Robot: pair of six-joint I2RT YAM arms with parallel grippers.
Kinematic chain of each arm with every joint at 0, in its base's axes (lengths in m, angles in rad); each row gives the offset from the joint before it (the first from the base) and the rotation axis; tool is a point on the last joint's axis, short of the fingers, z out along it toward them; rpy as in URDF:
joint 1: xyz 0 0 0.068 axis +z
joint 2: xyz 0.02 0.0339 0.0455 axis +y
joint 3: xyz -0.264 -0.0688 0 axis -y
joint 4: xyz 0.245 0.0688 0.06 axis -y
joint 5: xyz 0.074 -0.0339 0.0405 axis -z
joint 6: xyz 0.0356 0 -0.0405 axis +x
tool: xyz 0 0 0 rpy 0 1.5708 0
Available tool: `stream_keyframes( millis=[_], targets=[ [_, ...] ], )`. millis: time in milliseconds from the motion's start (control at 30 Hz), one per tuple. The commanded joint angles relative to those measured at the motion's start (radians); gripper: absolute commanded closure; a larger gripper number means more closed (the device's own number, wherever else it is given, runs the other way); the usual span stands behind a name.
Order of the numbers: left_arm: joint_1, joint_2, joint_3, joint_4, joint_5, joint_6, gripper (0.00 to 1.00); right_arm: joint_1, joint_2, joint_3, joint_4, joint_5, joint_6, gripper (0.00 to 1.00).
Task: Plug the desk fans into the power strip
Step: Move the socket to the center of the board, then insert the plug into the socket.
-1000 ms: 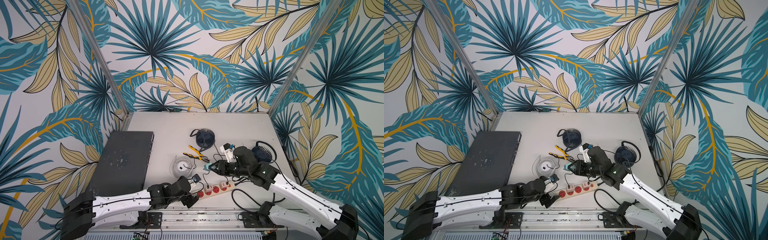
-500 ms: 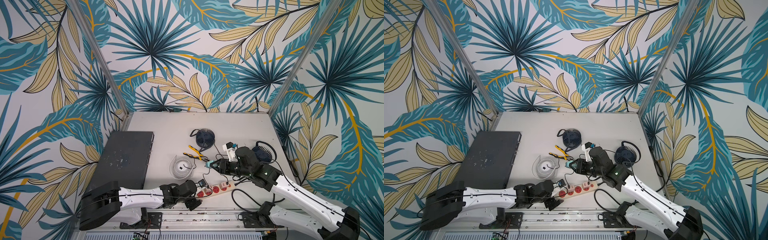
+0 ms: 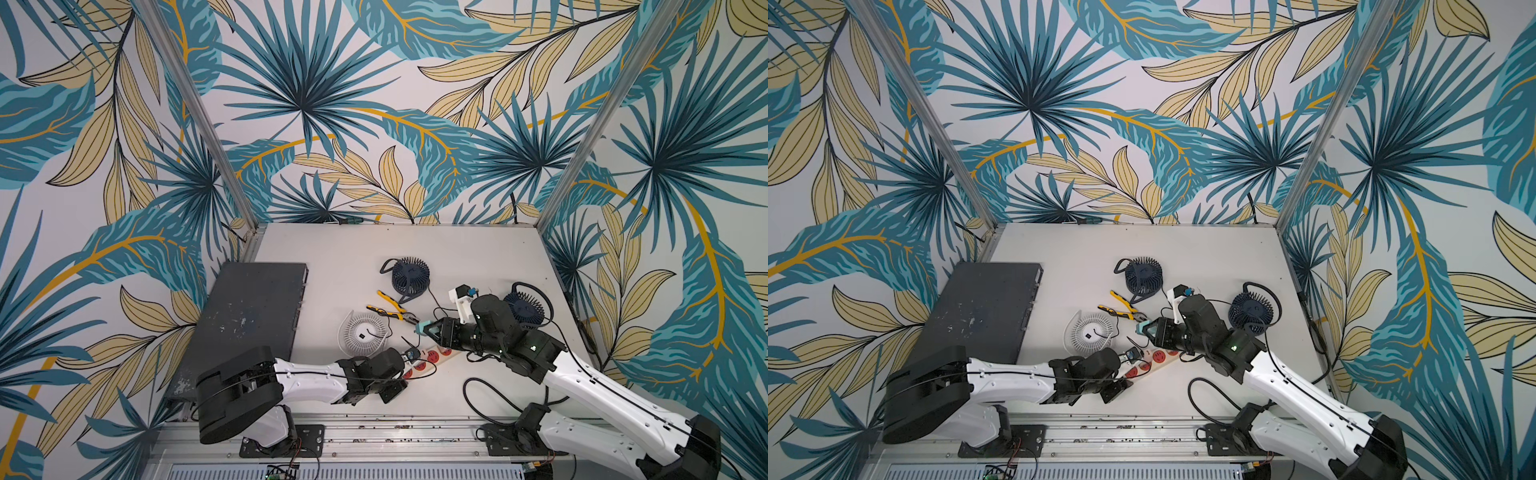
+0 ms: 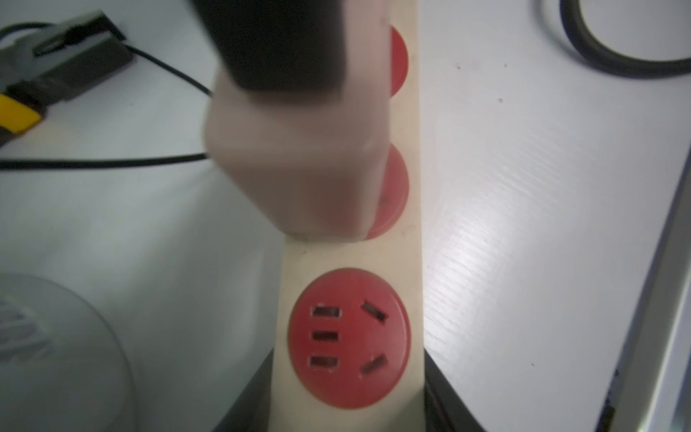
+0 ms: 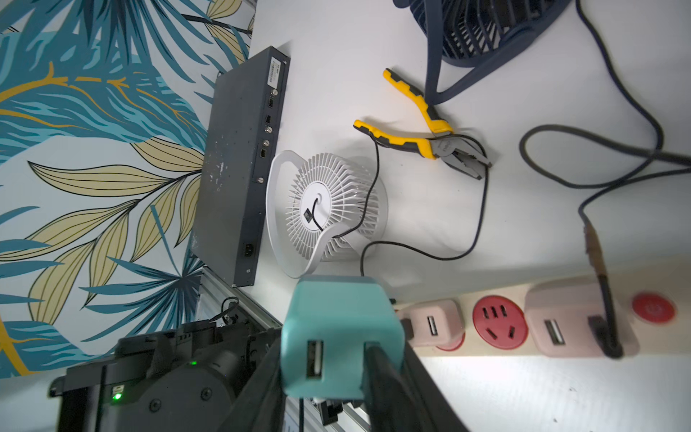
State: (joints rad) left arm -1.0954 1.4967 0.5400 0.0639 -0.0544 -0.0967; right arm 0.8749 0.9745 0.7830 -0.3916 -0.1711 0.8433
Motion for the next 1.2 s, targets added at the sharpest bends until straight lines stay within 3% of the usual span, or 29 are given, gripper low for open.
stream_keyframes(
  millis=[0, 33, 133, 233, 367, 600, 900, 1167],
  targets=[
    [0.017, 0.032, 0.055, 0.08, 0.012, -0.024, 0.53, -0.001, 0.017, 0.022, -0.047, 0.057, -0.049, 0.9],
    [0.019, 0.04, 0.061, 0.075, 0.013, -0.033, 0.47, -0.002, 0.023, 0.023, -0.05, 0.061, -0.057, 0.9],
    [0.024, 0.015, 0.053, 0.053, 0.013, -0.079, 0.14, 0.001, 0.041, 0.035, -0.057, 0.053, -0.089, 0.9],
    [0.024, -0.093, 0.02, -0.002, 0.014, -0.155, 0.08, 0.016, 0.044, 0.053, -0.092, 0.066, -0.121, 0.91],
    [0.038, -0.273, -0.021, -0.13, 0.042, -0.298, 0.09, 0.081, 0.081, 0.11, -0.167, 0.125, -0.163, 0.91],
    [0.144, -0.417, -0.102, -0.198, 0.214, -0.508, 0.26, 0.245, 0.219, 0.23, -0.246, 0.244, -0.14, 0.92],
    [0.171, -0.323, -0.113, -0.146, 0.302, -0.625, 0.37, 0.345, 0.344, 0.227, -0.256, 0.303, -0.073, 0.92],
    [0.173, -0.23, -0.05, -0.159, 0.288, -0.603, 0.41, 0.375, 0.442, 0.255, -0.283, 0.367, -0.105, 0.93]
  ],
)
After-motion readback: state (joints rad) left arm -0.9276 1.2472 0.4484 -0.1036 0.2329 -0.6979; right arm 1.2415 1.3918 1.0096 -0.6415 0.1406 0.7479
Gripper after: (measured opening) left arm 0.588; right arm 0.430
